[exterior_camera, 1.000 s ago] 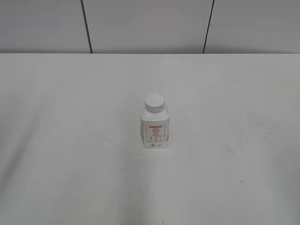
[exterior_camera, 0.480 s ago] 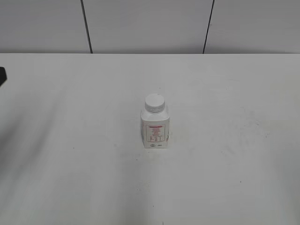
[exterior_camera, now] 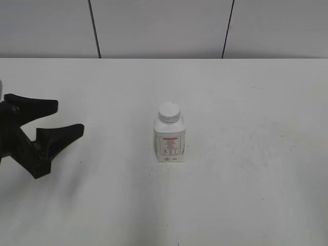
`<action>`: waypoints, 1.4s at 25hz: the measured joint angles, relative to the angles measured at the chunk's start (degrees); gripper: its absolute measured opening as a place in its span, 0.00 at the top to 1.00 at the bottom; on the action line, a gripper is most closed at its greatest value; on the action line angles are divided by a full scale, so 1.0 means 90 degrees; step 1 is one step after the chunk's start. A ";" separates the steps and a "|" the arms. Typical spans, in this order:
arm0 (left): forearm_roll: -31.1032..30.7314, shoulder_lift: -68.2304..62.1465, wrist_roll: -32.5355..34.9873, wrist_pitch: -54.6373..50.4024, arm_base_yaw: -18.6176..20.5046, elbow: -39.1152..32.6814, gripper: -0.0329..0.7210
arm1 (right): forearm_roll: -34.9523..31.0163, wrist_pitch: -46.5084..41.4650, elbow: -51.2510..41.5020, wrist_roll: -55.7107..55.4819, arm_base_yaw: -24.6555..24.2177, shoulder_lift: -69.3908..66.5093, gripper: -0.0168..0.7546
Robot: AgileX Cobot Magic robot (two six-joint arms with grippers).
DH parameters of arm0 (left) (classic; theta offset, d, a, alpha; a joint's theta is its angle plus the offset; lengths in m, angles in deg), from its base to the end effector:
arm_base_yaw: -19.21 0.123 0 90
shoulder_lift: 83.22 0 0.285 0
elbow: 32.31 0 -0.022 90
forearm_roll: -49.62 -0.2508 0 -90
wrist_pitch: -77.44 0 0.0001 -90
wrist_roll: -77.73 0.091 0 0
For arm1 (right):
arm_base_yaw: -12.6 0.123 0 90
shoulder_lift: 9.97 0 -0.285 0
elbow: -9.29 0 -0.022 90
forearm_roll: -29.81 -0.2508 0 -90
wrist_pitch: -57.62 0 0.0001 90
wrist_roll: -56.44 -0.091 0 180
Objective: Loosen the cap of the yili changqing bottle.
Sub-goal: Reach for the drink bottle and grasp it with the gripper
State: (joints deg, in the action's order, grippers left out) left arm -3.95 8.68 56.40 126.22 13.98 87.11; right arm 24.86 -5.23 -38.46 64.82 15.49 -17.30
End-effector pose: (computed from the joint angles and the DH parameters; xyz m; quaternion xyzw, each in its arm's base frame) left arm 0.1997 -0.0735 0.1748 0.3453 0.7390 -0.1985 0.5433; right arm -0.0098 0.0065 0.2785 -0.0870 0.8516 0.0184 0.5166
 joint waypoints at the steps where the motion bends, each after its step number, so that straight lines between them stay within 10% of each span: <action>1: -0.0339 -0.0256 -0.0003 0.0143 0.0000 0.0105 0.29 | 0.0000 0.0000 0.0000 0.0000 0.0000 0.0000 0.30; 15: -0.3660 -0.3056 -0.1240 0.1794 0.0188 0.2969 0.13 | 0.0000 0.0000 0.0000 0.0000 0.0000 0.0000 0.30; 35: -0.4075 -0.5756 -0.1398 0.2228 -0.0535 0.5349 0.14 | 0.0000 0.0000 0.0000 0.0000 0.0000 0.0000 0.30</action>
State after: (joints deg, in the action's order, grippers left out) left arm -40.62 -43.13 43.81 146.27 9.17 135.25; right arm 24.86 -5.23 -38.46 64.82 15.49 -17.30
